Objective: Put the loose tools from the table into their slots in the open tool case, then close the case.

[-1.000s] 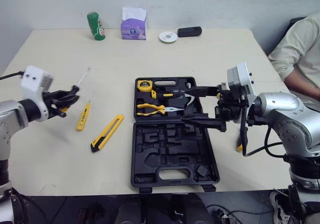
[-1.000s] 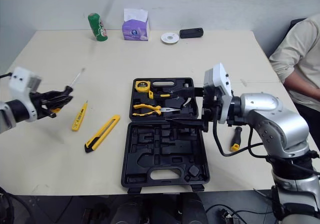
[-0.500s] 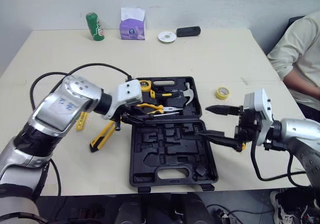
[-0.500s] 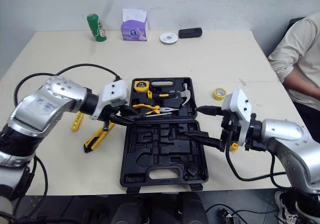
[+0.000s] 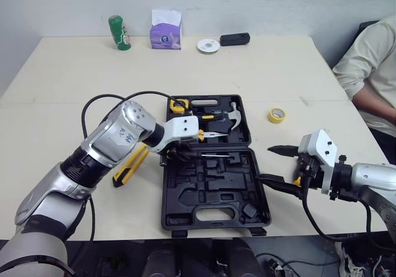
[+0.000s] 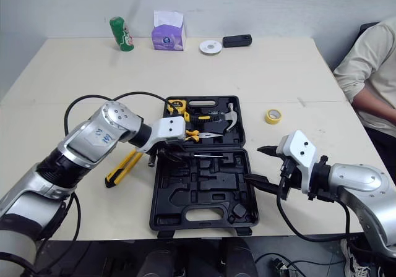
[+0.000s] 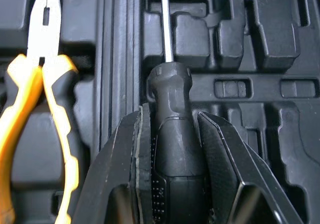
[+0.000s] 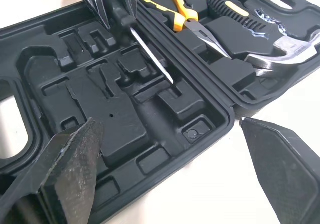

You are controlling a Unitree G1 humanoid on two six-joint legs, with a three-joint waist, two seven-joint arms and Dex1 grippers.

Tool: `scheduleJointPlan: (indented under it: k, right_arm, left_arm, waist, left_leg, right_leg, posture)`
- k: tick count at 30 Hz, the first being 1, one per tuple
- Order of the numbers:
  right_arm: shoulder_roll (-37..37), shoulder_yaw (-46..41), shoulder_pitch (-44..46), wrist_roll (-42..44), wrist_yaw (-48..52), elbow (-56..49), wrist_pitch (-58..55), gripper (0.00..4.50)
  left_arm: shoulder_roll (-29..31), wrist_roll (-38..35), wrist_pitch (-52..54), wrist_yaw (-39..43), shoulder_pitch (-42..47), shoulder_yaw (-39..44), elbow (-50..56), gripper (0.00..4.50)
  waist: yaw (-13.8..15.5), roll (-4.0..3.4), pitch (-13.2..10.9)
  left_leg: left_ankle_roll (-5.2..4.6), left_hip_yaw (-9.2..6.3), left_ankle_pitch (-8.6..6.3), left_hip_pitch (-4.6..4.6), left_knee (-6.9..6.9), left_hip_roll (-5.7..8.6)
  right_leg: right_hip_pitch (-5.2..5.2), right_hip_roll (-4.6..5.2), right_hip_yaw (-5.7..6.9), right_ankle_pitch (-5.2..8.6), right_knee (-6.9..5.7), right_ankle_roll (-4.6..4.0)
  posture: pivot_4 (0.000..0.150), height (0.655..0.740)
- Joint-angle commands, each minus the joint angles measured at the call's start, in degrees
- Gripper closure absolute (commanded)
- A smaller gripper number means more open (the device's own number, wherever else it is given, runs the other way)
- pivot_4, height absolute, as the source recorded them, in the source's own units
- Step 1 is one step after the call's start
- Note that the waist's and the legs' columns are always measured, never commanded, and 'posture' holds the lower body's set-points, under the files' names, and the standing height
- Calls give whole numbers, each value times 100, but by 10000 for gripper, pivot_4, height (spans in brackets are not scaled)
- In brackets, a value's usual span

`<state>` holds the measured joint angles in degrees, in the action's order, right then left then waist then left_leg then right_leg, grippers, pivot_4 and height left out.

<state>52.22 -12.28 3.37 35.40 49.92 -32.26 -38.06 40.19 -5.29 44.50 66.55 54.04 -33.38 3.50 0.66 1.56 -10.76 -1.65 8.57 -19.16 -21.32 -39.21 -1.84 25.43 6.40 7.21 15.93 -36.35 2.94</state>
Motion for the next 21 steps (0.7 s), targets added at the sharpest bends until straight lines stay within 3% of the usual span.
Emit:
scheduleJointPlan:
  k: [1,21]
  right_arm:
    - [-46,-141,14,147,-58,-251,-5,0]
    - [-139,-105,6,284,-185,-357,-67,0]
  left_arm:
    - [-66,160,15,80,209,4,-27,34698]
    - [-509,764,-232,311,289,-235,-465,34698]
  waist:
    - [13,0,0]
    - [75,0,0]
  left_leg:
    - [0,-1,0,0,0,0]
    - [-5,-6,1,5,-9,3]
  right_leg:
    - [0,0,0,0,0,0]
    - [-10,4,4,0,-8,0]
  posture:
    - [1500,7316]
    - [1500,7316]
